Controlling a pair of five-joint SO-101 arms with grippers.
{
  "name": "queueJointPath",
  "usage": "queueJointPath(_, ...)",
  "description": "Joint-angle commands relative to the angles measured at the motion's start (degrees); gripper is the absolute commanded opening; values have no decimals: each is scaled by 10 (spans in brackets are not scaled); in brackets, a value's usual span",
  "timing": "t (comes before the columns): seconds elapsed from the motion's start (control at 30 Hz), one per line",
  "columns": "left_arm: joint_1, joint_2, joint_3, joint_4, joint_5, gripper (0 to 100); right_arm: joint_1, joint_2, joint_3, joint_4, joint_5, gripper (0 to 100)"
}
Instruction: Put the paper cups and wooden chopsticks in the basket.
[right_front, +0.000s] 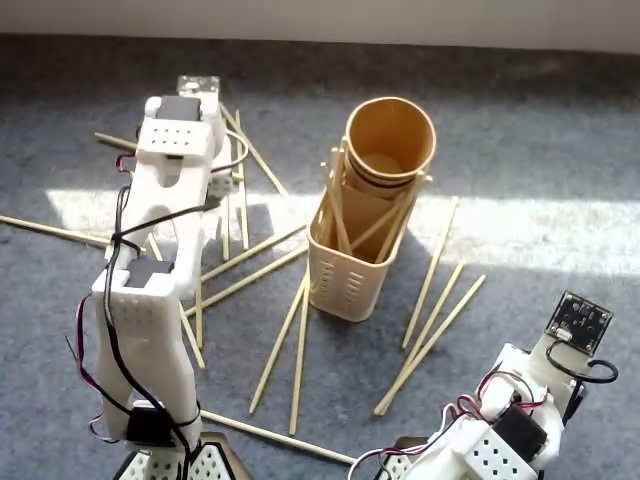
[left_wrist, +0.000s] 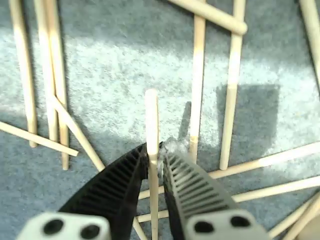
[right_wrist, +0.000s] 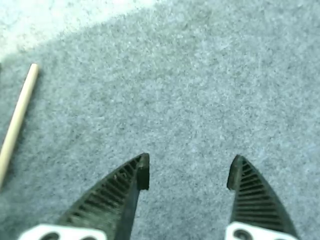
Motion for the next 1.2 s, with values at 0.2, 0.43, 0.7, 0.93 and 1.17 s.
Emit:
queueJointPath(0.2,-100,-4,-138,-48,-2,28,-4,4,74,3,-4,255)
queueJointPath(0.43,-195,58,-136,-46,84,43,-4,4,74,3,-4,255)
queueJointPath(0.7,-253,145,-150,28,178,270,-4,4,74,3,-4,255)
queueJointPath(0.93,-303,136,-200,88,180,247,-4,4,74,3,-4,255)
queueJointPath(1.17,-325,101,-211,105,182,249,-5,4,74,3,-4,255)
